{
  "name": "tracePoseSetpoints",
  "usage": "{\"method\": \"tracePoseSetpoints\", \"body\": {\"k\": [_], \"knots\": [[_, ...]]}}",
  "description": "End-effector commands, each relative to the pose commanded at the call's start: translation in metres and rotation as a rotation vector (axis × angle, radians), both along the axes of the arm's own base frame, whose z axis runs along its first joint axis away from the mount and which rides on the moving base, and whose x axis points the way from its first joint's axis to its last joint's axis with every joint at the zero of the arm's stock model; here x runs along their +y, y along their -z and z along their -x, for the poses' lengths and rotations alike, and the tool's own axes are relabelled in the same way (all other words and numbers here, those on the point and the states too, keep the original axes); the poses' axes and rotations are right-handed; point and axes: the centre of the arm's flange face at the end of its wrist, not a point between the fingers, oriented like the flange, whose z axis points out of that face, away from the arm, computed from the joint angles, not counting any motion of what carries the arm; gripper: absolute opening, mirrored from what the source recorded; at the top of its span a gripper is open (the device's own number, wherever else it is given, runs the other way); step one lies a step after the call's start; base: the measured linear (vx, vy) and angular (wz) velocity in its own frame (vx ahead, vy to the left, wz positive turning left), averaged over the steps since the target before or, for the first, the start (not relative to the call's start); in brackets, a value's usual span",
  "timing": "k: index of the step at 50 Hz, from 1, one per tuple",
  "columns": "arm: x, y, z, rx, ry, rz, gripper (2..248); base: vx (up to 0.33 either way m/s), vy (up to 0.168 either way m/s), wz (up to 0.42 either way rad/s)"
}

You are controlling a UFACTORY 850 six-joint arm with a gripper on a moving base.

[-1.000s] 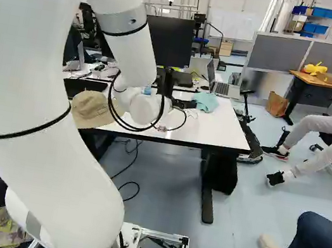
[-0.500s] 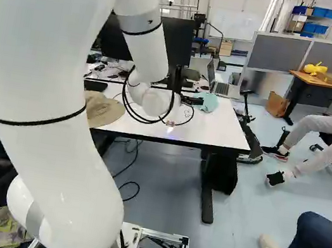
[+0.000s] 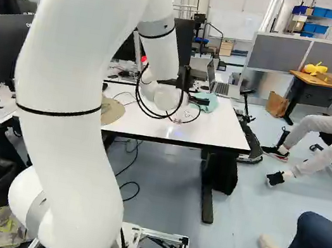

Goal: Clean the table with the green towel

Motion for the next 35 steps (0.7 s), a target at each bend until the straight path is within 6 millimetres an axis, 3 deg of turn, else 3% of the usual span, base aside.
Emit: {"method": "tracePoseSetpoints", "body": {"k": [35], "knots": [[-0.041,0.012,-0.062,0.018,0.037,-0.006,247,0.000,0.000,0.000]]}}
